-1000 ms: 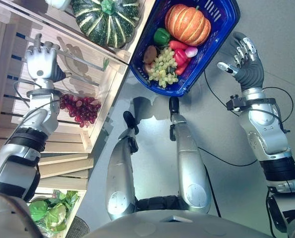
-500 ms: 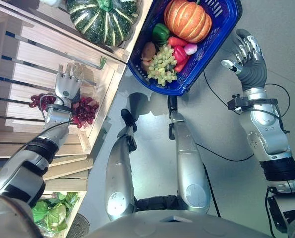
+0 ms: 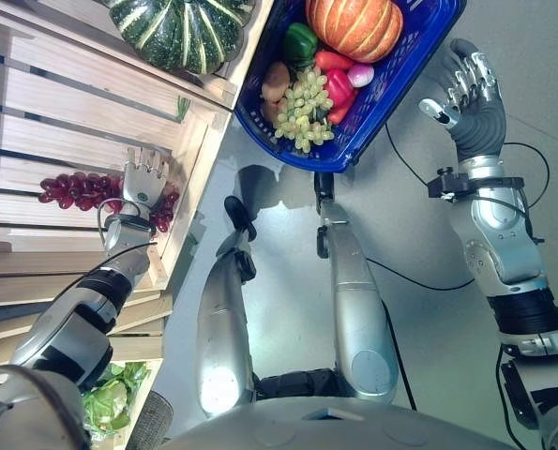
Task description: Pick up fruits and vegetables into the basket
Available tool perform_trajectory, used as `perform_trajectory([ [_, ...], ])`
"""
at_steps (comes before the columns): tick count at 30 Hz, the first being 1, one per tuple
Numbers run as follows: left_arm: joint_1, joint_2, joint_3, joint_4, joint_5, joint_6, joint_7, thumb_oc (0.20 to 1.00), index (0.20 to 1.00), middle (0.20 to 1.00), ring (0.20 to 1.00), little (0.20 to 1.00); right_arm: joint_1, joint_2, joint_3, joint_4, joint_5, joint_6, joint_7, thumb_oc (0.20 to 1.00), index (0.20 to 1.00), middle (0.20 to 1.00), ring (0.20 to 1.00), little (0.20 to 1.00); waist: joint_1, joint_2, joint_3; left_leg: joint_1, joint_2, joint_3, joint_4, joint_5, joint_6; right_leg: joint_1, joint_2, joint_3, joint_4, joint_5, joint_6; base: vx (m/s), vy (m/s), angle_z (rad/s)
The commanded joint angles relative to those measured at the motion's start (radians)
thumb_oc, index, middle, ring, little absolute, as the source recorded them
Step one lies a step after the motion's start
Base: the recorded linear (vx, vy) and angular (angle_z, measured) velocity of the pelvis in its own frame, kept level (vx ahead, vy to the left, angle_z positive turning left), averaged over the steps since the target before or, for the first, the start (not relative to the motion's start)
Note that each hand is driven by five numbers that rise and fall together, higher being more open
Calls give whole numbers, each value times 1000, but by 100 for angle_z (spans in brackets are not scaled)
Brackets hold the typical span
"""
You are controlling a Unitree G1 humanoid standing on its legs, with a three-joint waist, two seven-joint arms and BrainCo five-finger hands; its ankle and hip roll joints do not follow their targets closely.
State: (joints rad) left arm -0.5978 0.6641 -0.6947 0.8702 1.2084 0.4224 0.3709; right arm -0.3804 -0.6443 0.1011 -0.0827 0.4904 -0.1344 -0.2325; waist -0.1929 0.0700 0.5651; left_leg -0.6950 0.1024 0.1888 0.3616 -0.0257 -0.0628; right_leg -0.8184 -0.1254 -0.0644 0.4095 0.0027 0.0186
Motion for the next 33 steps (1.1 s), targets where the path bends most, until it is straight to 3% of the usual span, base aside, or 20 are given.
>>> perform_trajectory([
  [1, 36, -14, 8, 50, 0, 76, 7, 1000, 1000, 1000, 1000, 1000, -6, -12, -4, -56, -12, -42, -17, 1000, 1000, 1000, 1000, 1000, -10, 7, -45, -75, -31, 42, 15, 57, 4, -38, 35, -17, 57, -12, 36, 6, 30, -2],
  [13, 7, -53, 9, 189, -81, 192, -101, 1000, 1000, 1000, 1000, 1000, -65, -19, 6, -27, -31, -39, -46, 1000, 1000, 1000, 1000, 1000, -15, 23, -45, -126, -32, 20, 52, 30, -9, -99, 41, 6, 103, -47, 33, 9, 6, 0],
  [14, 0, -53, 13, 191, -83, 193, -100, 1000, 1000, 1000, 1000, 1000, -74, -20, 5, -27, -32, -41, -46, 1000, 1000, 1000, 1000, 1000, -15, 22, -45, -147, -31, 31, 45, 56, 0, -121, 39, 1, 95, -20, 25, 0, 0, 0],
  [15, 0, -59, 11, 206, -104, 195, -113, 1000, 1000, 1000, 1000, 1000, -76, -17, 10, -18, -34, -41, -46, 1000, 1000, 1000, 1000, 1000, -15, 23, -45, -135, -33, 19, 57, 29, -8, -109, 41, 7, 109, -48, 32, 0, 0, 0],
  [19, -12, -65, 18, 234, -107, 214, -136, 1000, 1000, 1000, 1000, 1000, -98, -16, 18, -10, -38, -36, -56, 1000, 1000, 1000, 1000, 1000, -14, 23, -45, -150, -33, 16, 63, 30, -10, -121, 43, 8, 112, -47, 29, -4, 2, 0],
  [20, -20, -64, 21, 234, -105, 218, -140, 1000, 1000, 1000, 1000, 1000, -106, -17, 16, -11, -39, -36, -57, 1000, 1000, 1000, 1000, 1000, -14, 22, -45, -171, -32, 27, 56, 57, -1, -142, 42, 3, 102, -19, 21, -71, -6, -1],
  [22, -23, -68, 21, 252, -100, 228, -169, 1000, 1000, 1000, 1000, 1000, -110, -16, 24, -3, -40, -38, -61, 1000, 1000, 1000, 1000, 1000, -14, 22, -45, -162, -32, 14, 68, 29, -11, -131, 43, 8, 116, -48, 29, 25, 0, -1],
  [33, -40, -71, 19, 264, -116, 261, -206, 1000, 1000, 1000, 1000, 1000, -139, -27, 38, 7, -42, -49, -76, 1000, 1000, 1000, 1000, 1000, -9, 25, -45, -213, -37, 0, 88, 27, -11, -182, 48, 12, 138, -51, 23, 5, 0, 0],
])
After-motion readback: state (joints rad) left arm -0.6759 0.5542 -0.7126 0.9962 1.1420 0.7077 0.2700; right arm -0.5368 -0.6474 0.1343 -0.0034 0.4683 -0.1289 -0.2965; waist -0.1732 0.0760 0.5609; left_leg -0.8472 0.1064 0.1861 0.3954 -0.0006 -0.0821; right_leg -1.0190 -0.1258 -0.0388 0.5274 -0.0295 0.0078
